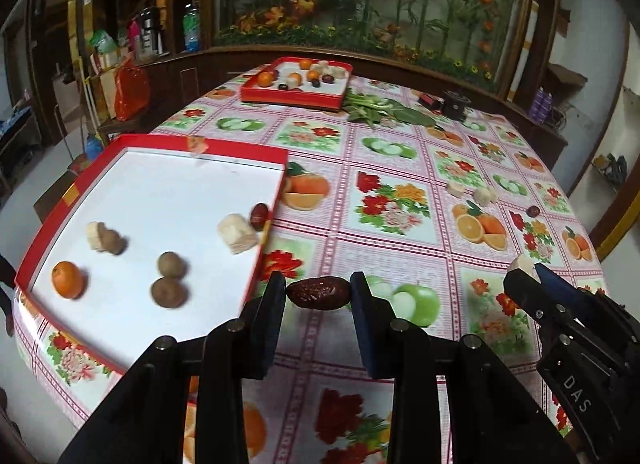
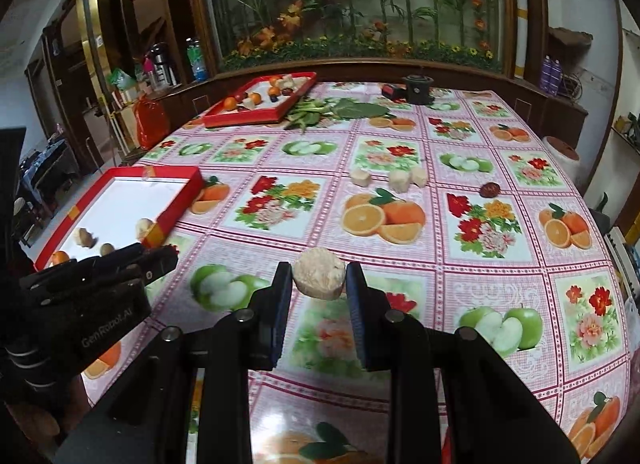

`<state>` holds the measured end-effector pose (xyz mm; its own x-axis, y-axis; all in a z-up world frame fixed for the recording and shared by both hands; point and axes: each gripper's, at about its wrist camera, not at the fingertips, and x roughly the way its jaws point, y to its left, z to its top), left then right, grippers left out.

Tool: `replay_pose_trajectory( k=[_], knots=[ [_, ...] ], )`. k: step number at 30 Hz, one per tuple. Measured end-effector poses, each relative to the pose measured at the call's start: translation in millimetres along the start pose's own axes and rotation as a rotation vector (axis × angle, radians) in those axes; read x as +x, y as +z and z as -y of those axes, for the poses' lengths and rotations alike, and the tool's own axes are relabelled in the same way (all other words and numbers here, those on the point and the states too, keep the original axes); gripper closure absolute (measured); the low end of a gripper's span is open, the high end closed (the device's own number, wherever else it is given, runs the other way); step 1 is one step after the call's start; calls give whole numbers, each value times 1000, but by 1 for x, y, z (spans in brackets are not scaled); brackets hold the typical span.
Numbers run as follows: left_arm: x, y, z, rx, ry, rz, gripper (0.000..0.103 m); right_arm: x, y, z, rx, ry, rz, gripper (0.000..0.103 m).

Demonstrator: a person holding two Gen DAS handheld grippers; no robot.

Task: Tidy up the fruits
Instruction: 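Carry the red date and beige piece over the white tray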

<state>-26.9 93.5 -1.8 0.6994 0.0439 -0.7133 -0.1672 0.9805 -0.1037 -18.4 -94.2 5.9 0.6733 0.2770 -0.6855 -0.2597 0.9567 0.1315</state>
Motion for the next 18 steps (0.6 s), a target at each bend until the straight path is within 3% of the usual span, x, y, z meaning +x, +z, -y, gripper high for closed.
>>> replay_pose_trajectory(
  k=[18],
  knots=[
    [-5,6,-70,-105,109,29,71,11,19,-68,-105,76,14,74]
  ],
)
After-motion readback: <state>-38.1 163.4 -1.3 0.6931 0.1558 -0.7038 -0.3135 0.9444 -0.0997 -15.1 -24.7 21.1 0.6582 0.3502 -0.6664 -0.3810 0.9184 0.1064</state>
